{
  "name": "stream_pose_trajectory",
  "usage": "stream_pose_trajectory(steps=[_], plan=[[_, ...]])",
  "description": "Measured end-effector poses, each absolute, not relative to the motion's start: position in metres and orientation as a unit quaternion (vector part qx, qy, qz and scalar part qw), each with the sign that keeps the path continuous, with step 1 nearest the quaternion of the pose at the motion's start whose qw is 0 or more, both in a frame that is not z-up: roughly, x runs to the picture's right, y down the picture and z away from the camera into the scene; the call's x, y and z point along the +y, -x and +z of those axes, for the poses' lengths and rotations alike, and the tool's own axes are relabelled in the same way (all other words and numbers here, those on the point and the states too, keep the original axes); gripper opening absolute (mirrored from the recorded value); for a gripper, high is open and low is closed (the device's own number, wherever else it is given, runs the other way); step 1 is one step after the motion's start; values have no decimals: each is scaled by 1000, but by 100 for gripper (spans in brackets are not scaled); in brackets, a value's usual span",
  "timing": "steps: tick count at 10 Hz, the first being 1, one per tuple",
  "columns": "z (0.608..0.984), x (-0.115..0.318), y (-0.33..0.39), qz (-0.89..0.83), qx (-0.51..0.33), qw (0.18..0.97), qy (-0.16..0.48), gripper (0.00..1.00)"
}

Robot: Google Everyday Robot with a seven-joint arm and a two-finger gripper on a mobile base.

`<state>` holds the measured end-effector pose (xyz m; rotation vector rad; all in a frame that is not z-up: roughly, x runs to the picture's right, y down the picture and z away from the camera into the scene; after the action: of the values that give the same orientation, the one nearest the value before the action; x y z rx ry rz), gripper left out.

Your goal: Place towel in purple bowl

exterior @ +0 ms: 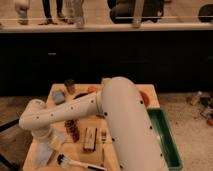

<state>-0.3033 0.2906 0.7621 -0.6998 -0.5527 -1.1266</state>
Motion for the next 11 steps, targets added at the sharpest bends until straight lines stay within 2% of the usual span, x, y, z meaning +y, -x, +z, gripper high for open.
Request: stream_pose_trajectory(steps=[7,10,11], plan=[[787,299,313,-512,-287,747,312,78],[790,301,313,-515,-291,743,314,53],[790,301,313,-515,-291,742,314,40]])
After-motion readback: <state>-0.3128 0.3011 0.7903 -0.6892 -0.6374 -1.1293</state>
